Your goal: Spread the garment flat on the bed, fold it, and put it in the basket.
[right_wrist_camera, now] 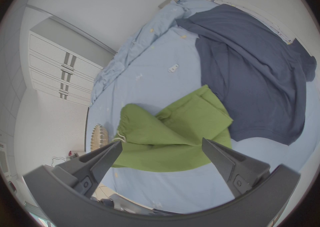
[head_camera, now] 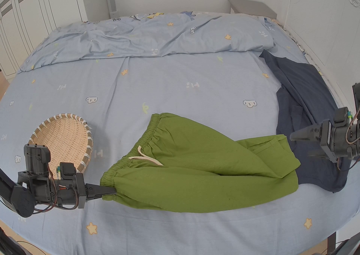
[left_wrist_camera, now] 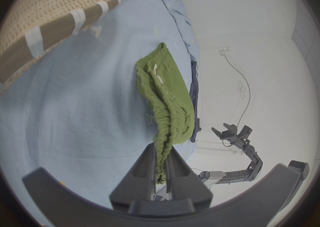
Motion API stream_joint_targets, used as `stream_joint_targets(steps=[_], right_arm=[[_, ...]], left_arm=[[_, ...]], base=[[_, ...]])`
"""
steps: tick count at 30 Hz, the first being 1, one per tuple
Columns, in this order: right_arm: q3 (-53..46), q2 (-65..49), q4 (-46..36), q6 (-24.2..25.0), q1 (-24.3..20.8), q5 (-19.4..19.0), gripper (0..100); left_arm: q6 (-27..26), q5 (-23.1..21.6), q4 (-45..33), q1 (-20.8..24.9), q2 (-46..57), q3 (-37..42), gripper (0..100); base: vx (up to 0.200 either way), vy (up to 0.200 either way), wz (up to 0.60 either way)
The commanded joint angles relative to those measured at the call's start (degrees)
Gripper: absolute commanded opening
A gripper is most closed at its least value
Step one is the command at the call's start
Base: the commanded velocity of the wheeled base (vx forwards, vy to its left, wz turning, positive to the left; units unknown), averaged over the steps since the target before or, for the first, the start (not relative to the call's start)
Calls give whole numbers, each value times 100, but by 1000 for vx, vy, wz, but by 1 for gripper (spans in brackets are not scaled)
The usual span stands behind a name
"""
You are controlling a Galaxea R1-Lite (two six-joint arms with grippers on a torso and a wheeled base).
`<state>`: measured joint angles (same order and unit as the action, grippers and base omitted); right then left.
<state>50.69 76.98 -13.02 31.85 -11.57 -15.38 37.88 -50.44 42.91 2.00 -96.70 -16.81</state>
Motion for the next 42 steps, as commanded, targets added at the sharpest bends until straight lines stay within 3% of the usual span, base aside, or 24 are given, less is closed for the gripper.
stream_joint_targets(steps=[1,5,13,18,21,24,26,29,39,40,42], right_arm=[[-780,115,54,-549,832,-325,100],[-1123,502,142,-1067,1060,-615,100],[-1448,1161,256,-1630,1192,-632,100],[-1624,1680,687,-2008,1306,-747,100],[-1949,2075,1381,-2394,1306,-808,100],[-2019,2163,1618,-2403,1306,-914,100],[-2081,2198,1891,-2412,1438,-1344,100],[-2072,2216,2005,-2482,1517,-1634,100],[-2160,2295,2515,-2509,1535,-1670,100],[-2160,2304,2612,-2509,1535,-1678,0],[-2168,2330,2682,-2500,1535,-1678,0]], left_arm=[[-193,-18,7,-244,72,-6,0],[-334,-27,7,-218,81,11,0],[-334,-27,7,-191,98,-15,0],[-334,-27,7,-182,81,-33,0],[-334,-27,16,-182,81,-86,0],[-334,-27,24,-182,54,-103,0],[-342,-36,24,-138,28,-103,0],[-342,-36,24,-103,2,-121,0],[-342,-36,42,-94,-130,-165,0],[-342,-36,42,-94,-130,-165,0],[-342,-36,42,-94,-121,-165,0]], base=[[0,0,0],[0,0,0],[0,0,0],[0,0,0],[0,0,0],[0,0,0],[0,0,0],[0,0,0],[0,0,0],[0,0,0],[0,0,0]])
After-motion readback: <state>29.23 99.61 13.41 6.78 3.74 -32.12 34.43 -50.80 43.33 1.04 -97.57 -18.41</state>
